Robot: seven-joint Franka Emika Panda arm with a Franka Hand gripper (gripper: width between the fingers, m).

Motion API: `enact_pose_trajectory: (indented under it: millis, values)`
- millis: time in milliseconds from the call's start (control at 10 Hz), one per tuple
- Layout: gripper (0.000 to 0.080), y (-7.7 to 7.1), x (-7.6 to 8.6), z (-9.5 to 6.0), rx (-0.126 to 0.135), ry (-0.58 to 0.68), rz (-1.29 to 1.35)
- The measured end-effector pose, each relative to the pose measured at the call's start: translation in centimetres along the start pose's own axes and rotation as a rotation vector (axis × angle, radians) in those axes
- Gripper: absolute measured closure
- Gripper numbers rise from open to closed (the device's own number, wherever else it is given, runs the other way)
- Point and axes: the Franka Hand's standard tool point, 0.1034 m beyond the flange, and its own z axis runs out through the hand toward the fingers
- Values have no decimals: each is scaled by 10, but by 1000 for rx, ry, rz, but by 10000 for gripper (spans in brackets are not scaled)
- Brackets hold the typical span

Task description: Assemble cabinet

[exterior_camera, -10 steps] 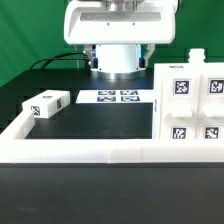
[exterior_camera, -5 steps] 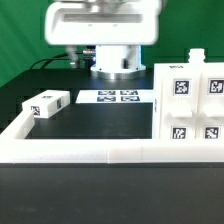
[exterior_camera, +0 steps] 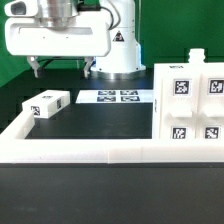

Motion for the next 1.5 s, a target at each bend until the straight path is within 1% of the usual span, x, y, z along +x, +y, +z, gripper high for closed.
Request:
enact_pose_trajectory:
  millis: [100,400,500,600,700,800,1000,1200,1500]
  values:
    - [2,-3,0,0,0,-1,-8]
    - [2,-3,0,1,0,-1,-8]
    - [2,0,-1,1,0,0,-10]
    - [2,15,-5,4,-5,8,4]
    - [2,31,-13,10,2,9,46]
    - [2,43,-21,17,6,9,78]
    - [2,58,-32,30,15,-5,101]
    - [2,64,-35,39,8,-8,102]
    - [2,63,-36,51,-10,-5,91]
